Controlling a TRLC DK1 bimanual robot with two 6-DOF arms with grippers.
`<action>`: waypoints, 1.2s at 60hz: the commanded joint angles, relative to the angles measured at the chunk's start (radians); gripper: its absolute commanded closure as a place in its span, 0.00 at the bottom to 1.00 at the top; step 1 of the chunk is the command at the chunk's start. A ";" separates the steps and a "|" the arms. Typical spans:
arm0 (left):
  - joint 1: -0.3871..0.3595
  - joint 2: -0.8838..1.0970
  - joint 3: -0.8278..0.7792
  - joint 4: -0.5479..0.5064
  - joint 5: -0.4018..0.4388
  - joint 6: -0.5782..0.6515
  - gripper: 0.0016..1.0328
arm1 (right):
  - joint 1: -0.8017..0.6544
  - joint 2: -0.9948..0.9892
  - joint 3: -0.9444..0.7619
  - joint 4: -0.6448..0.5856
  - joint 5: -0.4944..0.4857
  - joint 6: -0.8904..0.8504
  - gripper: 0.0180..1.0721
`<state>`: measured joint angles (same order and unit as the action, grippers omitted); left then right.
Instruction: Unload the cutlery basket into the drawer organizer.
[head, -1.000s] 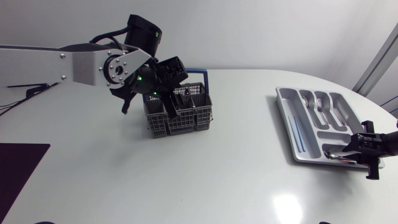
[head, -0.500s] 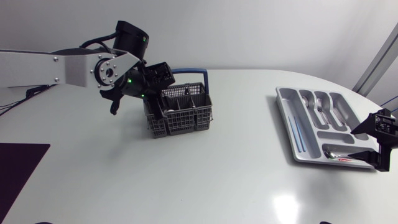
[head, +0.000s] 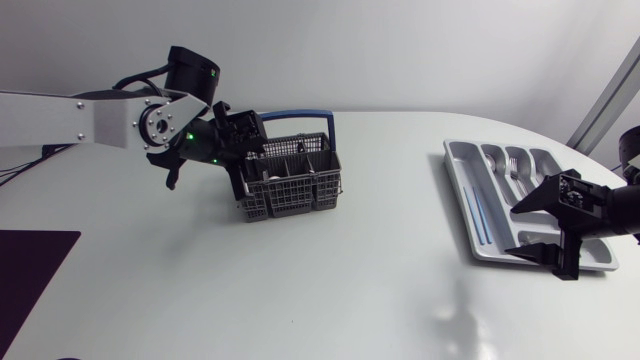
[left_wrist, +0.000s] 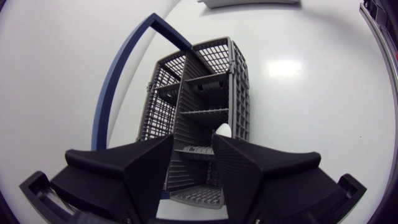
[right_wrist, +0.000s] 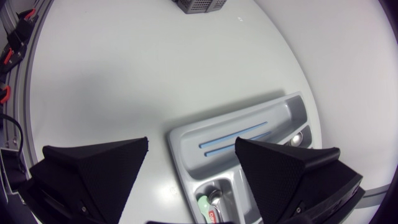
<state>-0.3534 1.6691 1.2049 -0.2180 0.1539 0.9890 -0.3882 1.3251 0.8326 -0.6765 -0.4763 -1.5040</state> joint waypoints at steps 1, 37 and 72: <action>-0.002 0.014 -0.030 0.005 0.018 0.030 0.60 | 0.035 -0.021 -0.040 0.005 -0.010 0.059 0.04; -0.025 0.050 -0.045 0.016 0.027 0.022 0.61 | 0.313 -0.112 -0.125 0.127 0.028 0.300 0.04; -0.022 0.073 -0.042 0.060 0.027 0.019 0.65 | 0.356 -0.116 -0.158 0.150 0.034 0.318 0.04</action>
<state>-0.3744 1.7180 1.1767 -0.1810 0.1761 0.9955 -0.0437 1.2209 0.7017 -0.5411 -0.4450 -1.2068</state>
